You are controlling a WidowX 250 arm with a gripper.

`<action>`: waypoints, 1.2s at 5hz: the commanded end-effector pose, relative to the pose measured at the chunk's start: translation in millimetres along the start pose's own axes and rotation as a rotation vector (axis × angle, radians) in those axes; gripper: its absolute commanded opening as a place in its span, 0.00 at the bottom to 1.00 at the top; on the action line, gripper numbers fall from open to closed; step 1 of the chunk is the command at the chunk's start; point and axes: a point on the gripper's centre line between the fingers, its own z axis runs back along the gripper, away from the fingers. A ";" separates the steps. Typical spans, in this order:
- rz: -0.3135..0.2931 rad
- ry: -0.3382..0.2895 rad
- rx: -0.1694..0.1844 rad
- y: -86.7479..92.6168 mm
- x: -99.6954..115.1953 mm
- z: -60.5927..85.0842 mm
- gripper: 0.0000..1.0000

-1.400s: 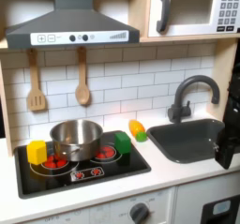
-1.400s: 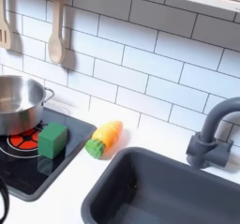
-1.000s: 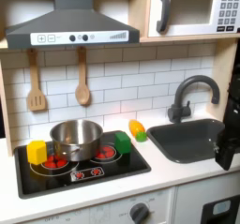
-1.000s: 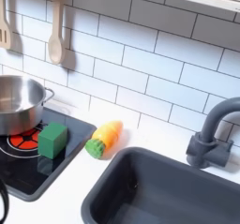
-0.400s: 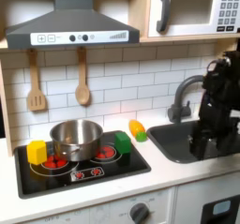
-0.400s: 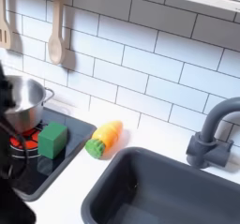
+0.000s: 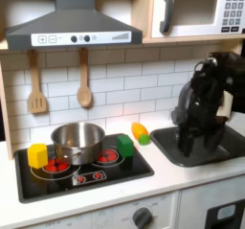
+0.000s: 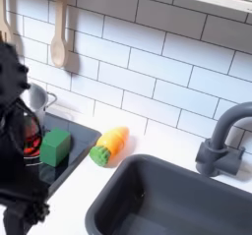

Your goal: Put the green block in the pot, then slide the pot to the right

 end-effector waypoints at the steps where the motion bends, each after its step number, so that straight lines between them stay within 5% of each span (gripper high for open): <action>1: -0.026 -0.017 0.011 5.9 26.0 -6.4 1.00; 3: -0.024 -0.026 0.021 6.8 61.5 -13.4 1.00; 5: -0.002 -0.044 0.045 19.6 85.6 -4.6 1.00; 6: 0.014 -0.024 0.045 19.3 100.7 -16.2 1.00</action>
